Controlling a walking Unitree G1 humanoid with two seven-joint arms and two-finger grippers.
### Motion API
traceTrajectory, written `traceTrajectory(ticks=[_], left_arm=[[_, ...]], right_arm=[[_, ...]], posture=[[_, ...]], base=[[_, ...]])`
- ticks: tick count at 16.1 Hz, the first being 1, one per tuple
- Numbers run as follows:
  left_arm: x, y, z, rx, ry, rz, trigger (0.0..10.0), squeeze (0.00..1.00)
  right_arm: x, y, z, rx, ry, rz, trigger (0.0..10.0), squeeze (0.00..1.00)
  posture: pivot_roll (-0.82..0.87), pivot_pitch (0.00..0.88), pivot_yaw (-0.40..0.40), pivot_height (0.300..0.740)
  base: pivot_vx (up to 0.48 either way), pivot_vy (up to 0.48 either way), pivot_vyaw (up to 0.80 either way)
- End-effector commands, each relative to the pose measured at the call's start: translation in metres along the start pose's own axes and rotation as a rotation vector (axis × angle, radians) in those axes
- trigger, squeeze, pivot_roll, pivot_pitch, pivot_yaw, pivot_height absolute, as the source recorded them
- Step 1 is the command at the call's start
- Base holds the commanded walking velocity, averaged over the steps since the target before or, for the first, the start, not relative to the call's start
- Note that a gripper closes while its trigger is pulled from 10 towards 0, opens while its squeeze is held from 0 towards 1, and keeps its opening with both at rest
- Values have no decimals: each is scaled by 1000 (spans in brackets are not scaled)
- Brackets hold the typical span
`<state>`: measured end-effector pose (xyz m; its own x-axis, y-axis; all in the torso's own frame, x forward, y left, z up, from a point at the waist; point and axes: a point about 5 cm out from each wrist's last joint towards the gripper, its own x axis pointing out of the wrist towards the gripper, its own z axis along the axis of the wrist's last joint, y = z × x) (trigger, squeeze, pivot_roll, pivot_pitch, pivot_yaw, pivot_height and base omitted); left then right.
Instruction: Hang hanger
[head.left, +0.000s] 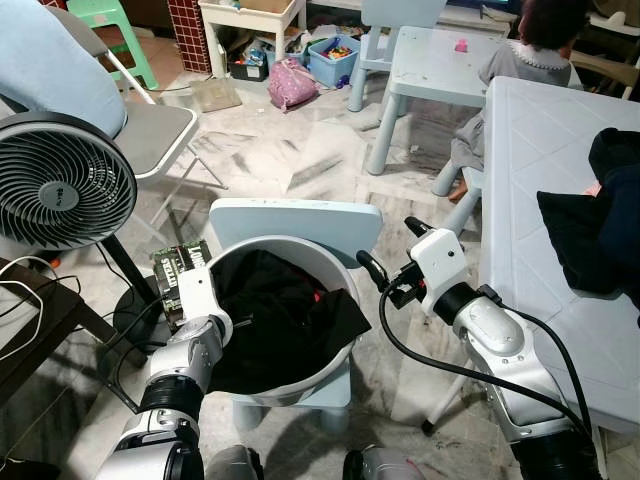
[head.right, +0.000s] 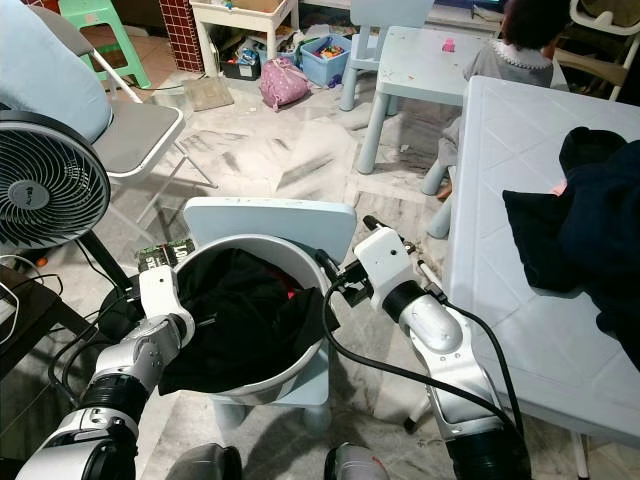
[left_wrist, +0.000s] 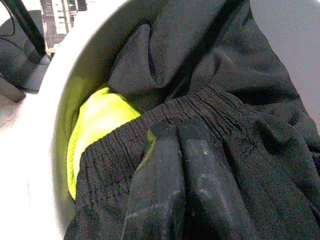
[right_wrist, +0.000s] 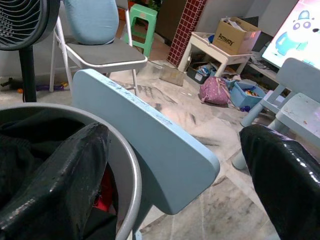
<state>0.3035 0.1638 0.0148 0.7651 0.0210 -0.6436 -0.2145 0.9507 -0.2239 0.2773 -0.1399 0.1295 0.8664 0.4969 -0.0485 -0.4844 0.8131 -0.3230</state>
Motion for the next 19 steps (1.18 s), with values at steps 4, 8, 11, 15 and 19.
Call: traceTrajectory(ticks=[4, 8, 11, 15, 19], left_arm=[[-7, -4, 28, 111, -218, -2, 0, 0], [-35, -19, 28, 242, -328, -107, 0, 0], [-44, -20, 7, 44, -183, -89, 10000, 1000], [-39, -7, 0, 10, -65, 20, 10000, 1000], [-26, 8, 5, -8, -8, 86, 10000, 1000]], right_arm=[[1, 0, 0, -4, -2, -2, 10000, 0], [1, 1, -1, -1, 1, 5, 10000, 0], [2, 2, -1, -1, 0, 12, 10000, 0], [6, 3, 1, -8, -9, 25, 10000, 0], [5, 5, 1, -9, -9, 33, 10000, 0]], posture=[[-68, 51, 7, 740], [-52, 56, 1, 740], [-43, 56, -4, 740], [-34, 51, -7, 740], [-45, 54, -10, 740]], base=[[0, 0, 0], [0, 0, 0], [0, 0, 0], [0, 0, 0], [0, 0, 0]])
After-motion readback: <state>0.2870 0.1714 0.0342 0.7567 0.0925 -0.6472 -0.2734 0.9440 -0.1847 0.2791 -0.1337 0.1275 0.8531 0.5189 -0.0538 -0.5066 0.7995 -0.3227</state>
